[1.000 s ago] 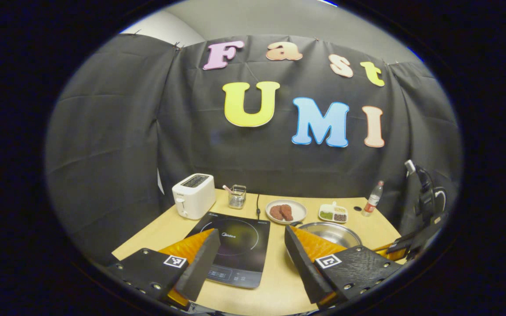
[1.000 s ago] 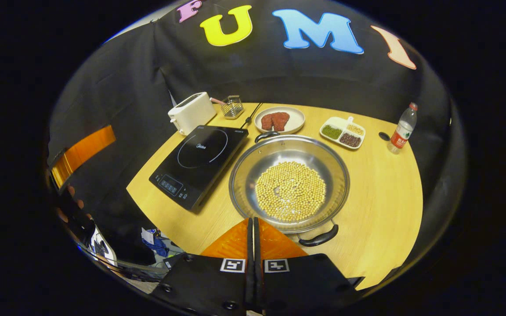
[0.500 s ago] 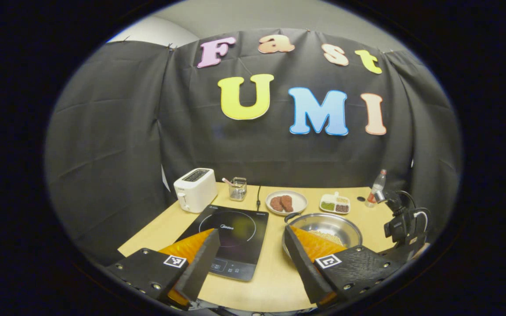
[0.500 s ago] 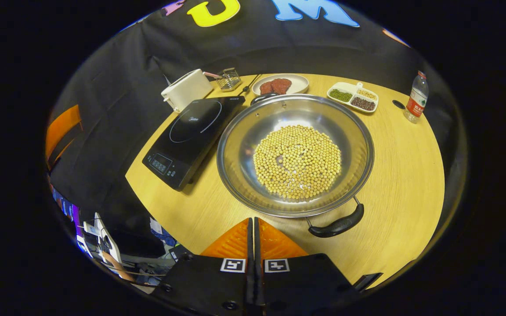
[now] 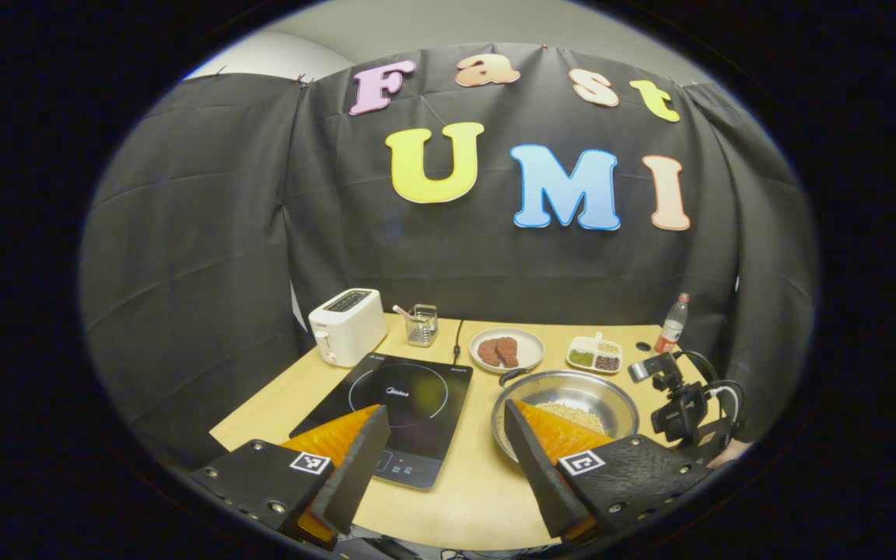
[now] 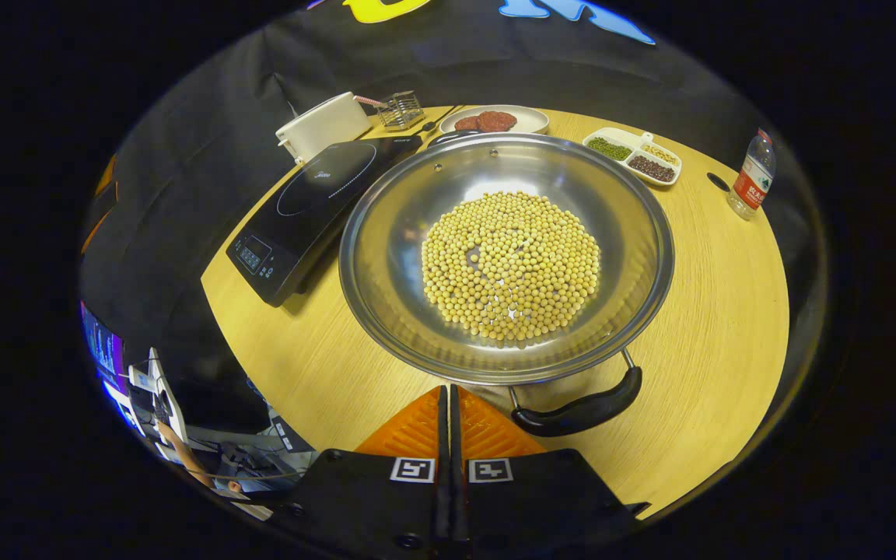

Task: First push the handle of the pot to place it horizontally, then grasp the pot with both hands and set it on the induction cooktop.

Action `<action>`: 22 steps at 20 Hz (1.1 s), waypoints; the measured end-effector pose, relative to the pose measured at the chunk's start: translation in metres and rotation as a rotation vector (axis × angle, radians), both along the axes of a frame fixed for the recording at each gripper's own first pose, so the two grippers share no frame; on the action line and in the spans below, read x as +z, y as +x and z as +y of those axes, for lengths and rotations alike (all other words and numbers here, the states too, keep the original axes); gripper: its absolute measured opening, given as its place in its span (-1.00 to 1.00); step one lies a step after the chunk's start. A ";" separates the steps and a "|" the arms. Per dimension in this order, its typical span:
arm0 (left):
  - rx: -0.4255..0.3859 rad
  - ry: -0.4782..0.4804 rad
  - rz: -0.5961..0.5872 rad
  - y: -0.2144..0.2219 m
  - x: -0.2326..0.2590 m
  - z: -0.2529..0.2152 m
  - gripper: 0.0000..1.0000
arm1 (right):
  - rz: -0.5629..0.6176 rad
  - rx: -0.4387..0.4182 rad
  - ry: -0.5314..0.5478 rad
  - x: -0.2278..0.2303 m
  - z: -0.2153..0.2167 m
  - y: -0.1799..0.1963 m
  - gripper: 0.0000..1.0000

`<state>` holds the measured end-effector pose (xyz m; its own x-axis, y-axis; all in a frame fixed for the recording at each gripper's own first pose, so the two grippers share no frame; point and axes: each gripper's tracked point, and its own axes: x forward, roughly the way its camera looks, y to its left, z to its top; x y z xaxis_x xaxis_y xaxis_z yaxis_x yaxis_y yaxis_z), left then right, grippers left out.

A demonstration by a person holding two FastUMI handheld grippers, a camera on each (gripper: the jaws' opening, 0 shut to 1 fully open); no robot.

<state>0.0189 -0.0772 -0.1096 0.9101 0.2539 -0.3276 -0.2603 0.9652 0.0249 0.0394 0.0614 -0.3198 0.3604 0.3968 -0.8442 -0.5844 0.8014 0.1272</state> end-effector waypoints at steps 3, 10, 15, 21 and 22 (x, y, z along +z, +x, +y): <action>-0.014 0.022 0.002 0.007 0.001 -0.007 0.76 | 0.004 -0.011 -0.001 -0.005 -0.008 0.005 -0.96; -0.030 0.011 -0.011 0.022 0.003 -0.022 0.76 | -0.032 -0.020 -0.019 -0.005 -0.027 0.013 -0.96; -0.033 -0.003 -0.009 0.027 -0.001 -0.027 0.76 | -0.051 -0.091 -0.017 -0.001 -0.047 0.032 -0.96; 0.005 -0.058 -0.005 0.027 -0.009 -0.030 0.81 | -0.074 -0.144 -0.040 0.000 -0.078 0.059 -0.96; 0.009 -0.059 -0.001 0.026 -0.011 -0.032 0.81 | -0.074 -0.147 -0.047 0.001 -0.083 0.063 -0.96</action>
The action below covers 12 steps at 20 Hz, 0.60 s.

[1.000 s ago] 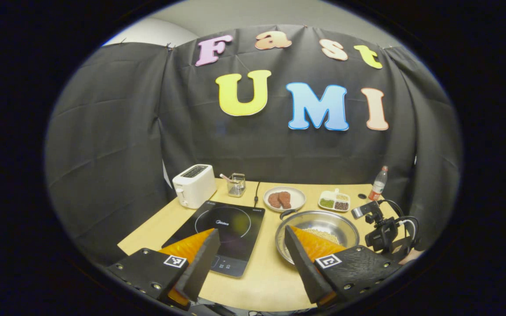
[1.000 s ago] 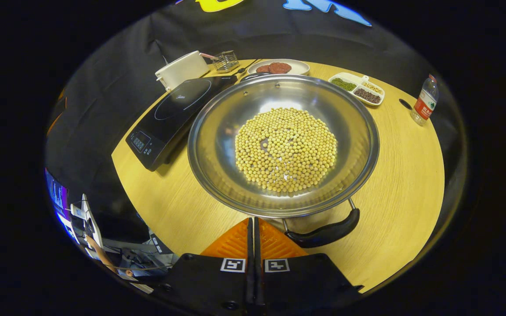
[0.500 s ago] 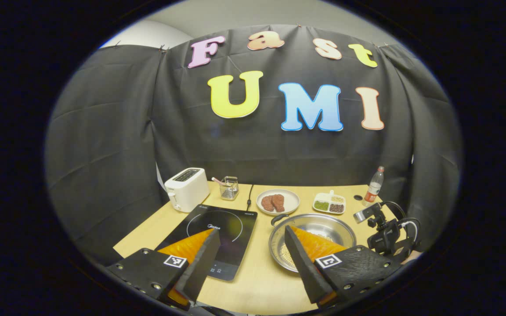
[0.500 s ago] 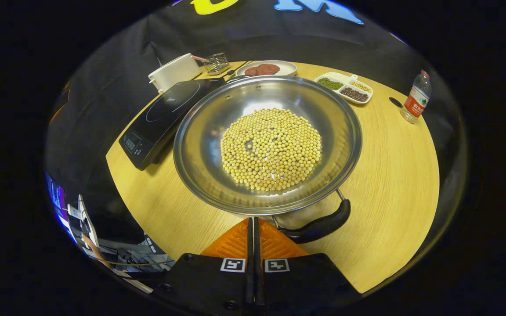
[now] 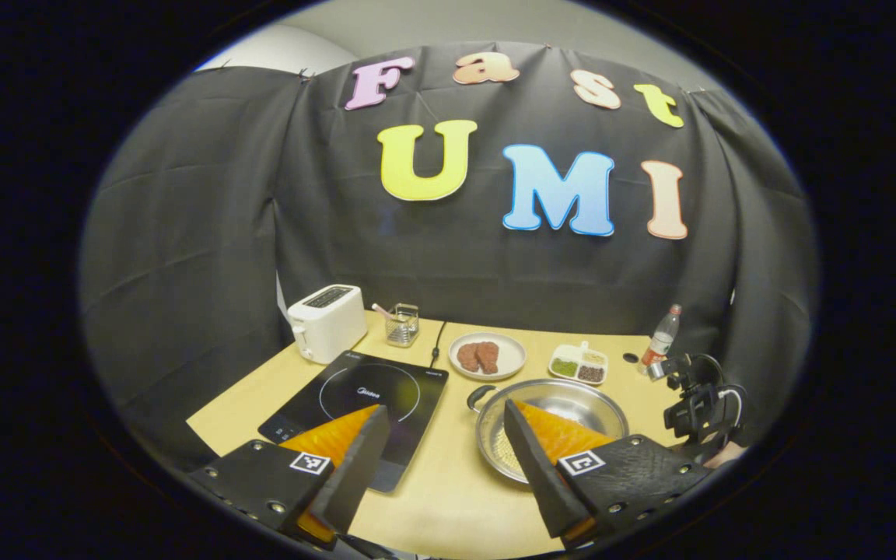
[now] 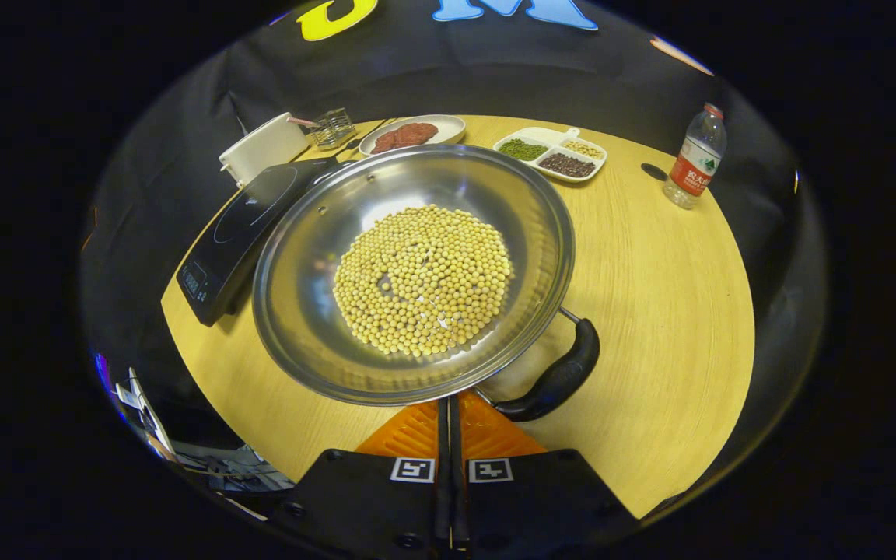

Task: First push the handle of the pot to place it horizontally, then grasp the pot with both hands and set it on the induction cooktop.

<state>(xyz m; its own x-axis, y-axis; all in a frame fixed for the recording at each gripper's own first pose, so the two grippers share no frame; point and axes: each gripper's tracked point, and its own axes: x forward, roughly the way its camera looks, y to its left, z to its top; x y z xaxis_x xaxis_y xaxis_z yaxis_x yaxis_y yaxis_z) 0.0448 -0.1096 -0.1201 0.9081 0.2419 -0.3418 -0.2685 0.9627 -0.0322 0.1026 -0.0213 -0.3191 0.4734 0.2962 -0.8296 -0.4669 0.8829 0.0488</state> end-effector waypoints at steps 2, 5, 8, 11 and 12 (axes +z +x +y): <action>0.009 0.002 0.002 -0.003 0.000 -0.002 0.81 | -0.003 -0.010 -0.006 0.002 -0.010 0.009 -0.96; 0.034 0.004 0.006 -0.008 -0.004 -0.010 0.81 | -0.015 -0.020 -0.014 0.005 -0.025 0.021 -1.00; 0.093 -0.008 -0.003 -0.017 -0.010 -0.017 0.76 | -0.017 -0.030 -0.007 0.005 -0.035 0.036 -0.96; 0.129 -0.050 0.003 -0.028 -0.021 -0.029 0.76 | -0.014 -0.047 0.000 0.005 -0.049 0.049 -0.96; 0.133 -0.053 0.006 -0.028 -0.024 -0.029 0.76 | -0.006 -0.059 0.017 0.007 -0.050 0.052 -0.96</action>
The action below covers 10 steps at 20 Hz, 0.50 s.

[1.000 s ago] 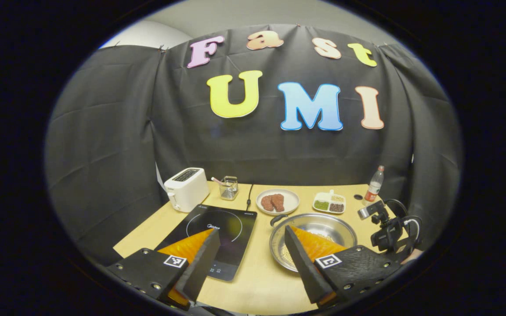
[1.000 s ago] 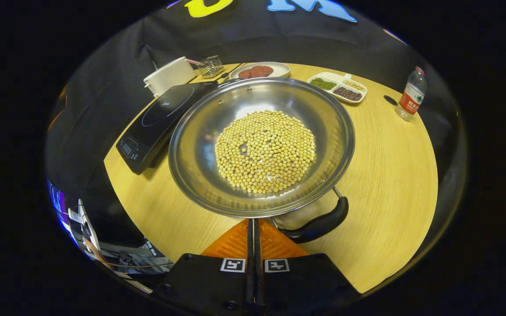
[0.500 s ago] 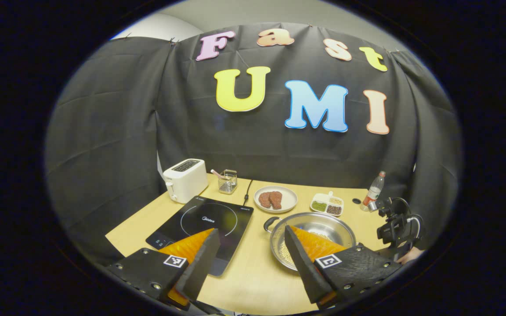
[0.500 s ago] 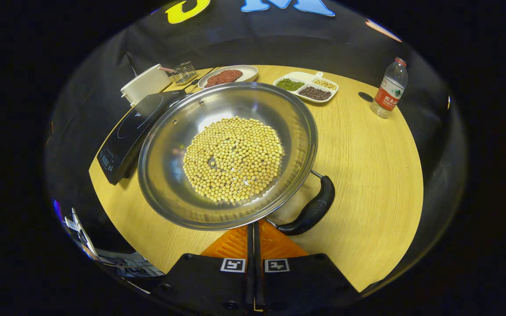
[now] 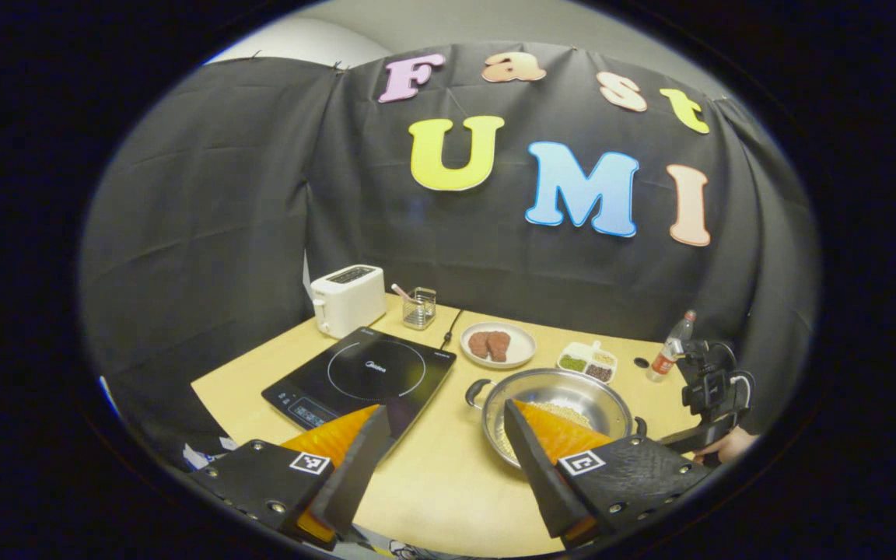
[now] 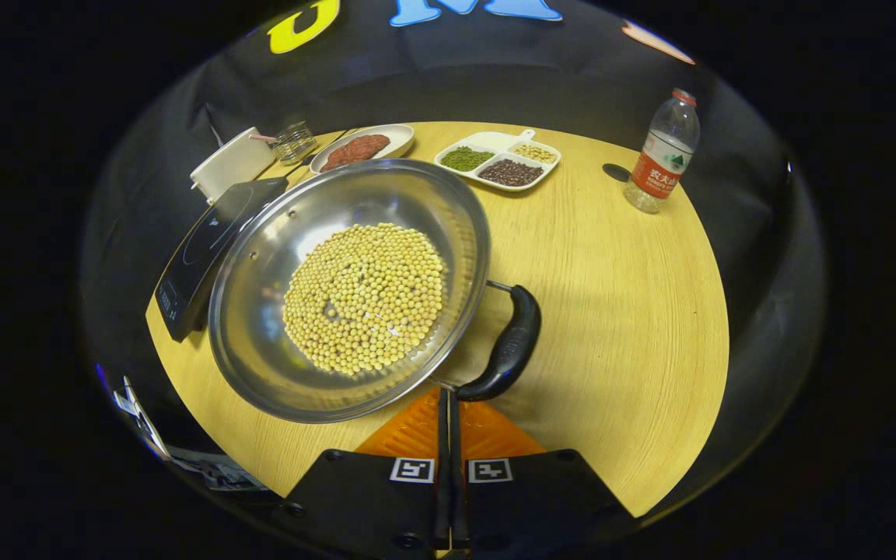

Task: First push the handle of the pot to place it horizontally, then grasp the pot with both hands and set it on the induction cooktop.

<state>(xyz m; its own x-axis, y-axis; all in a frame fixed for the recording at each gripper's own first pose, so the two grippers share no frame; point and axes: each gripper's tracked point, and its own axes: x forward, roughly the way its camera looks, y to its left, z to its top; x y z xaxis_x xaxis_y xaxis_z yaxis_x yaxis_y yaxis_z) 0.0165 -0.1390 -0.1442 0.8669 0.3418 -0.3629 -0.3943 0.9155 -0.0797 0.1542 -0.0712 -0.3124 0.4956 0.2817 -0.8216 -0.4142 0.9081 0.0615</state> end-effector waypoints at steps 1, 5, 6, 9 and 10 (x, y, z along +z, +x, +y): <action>0.006 0.006 0.005 -0.003 0.000 0.002 0.81 | 0.005 -0.012 0.009 0.000 -0.001 0.003 -0.96; 0.014 0.021 0.015 -0.001 -0.002 0.012 0.81 | 0.006 -0.054 0.027 0.001 -0.005 0.014 -0.96; 0.012 0.023 0.017 0.002 -0.003 0.014 0.81 | 0.009 -0.067 0.034 0.001 -0.005 0.015 -0.96; -0.008 0.039 0.022 0.013 -0.003 0.021 0.81 | 0.012 -0.101 0.047 0.003 -0.006 0.022 -0.96; -0.018 0.046 0.026 0.018 -0.004 0.023 0.81 | 0.014 -0.114 0.051 0.003 -0.007 0.024 -0.96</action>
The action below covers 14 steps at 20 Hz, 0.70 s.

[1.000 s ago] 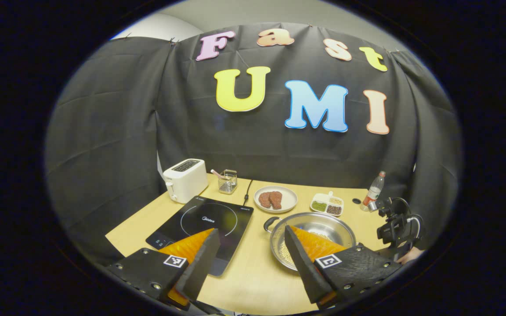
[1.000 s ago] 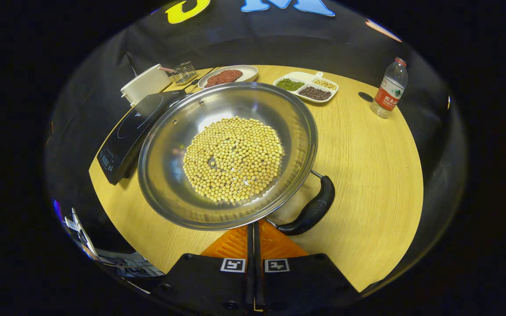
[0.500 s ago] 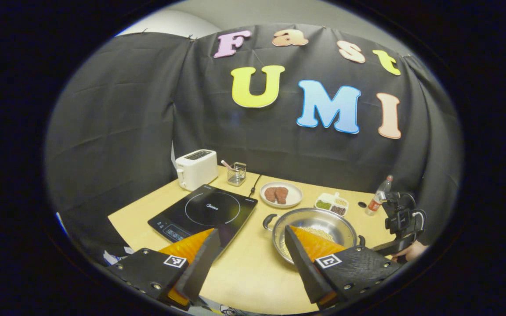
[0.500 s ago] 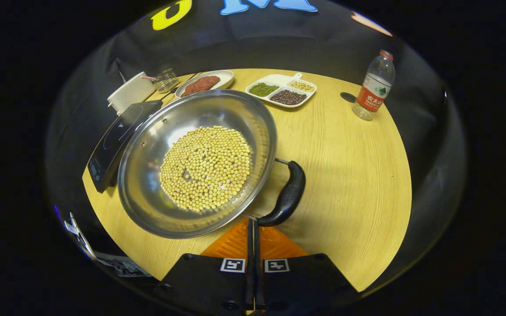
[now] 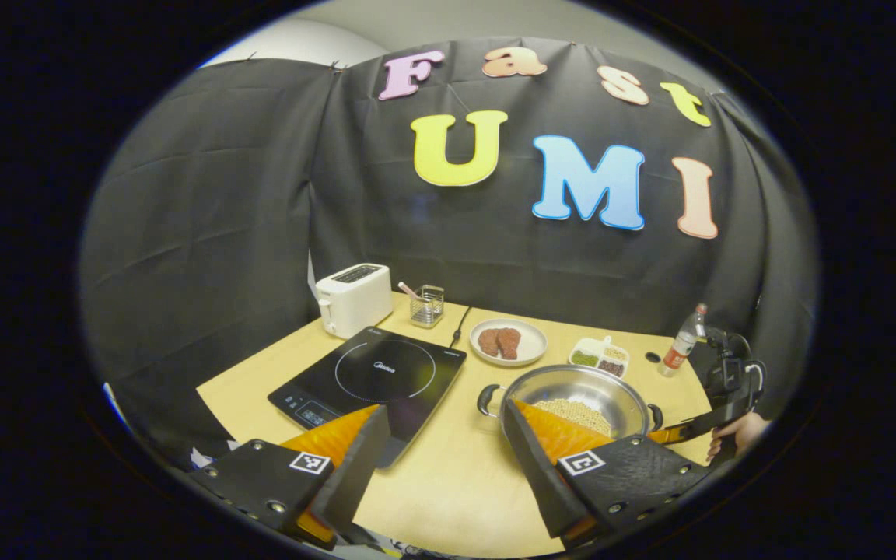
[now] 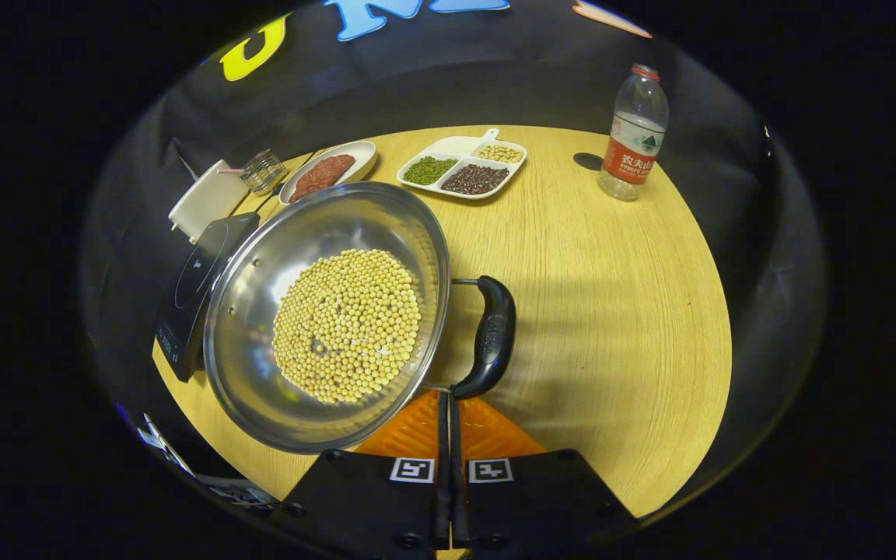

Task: First push the handle of the pot to place it horizontally, then grasp the pot with both hands and set it on the induction cooktop.

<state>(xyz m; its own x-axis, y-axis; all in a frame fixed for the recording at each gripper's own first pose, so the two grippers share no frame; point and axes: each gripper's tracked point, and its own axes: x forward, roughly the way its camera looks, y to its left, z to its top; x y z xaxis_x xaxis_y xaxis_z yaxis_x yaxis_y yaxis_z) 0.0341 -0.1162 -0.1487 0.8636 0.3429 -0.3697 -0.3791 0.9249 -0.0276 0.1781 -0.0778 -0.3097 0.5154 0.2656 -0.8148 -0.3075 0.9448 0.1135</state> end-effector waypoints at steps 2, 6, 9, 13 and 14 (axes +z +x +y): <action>-0.022 0.007 0.008 0.009 0.000 0.004 0.81 | 0.006 -0.028 0.003 0.001 -0.001 0.001 -0.95; -0.068 -0.008 0.026 0.028 -0.009 0.012 0.82 | 0.009 -0.063 -0.005 0.005 -0.006 -0.001 -0.96; -0.110 -0.036 0.045 0.044 -0.018 0.019 0.81 | -0.006 -0.115 -0.024 0.016 -0.023 -0.005 -0.27; -0.184 -0.075 0.054 0.071 -0.024 0.026 0.82 | -0.022 -0.163 0.039 0.039 -0.027 -0.012 0.75; -0.205 -0.087 0.057 0.079 -0.025 0.026 0.81 | -0.037 -0.171 0.053 0.047 -0.026 -0.012 0.94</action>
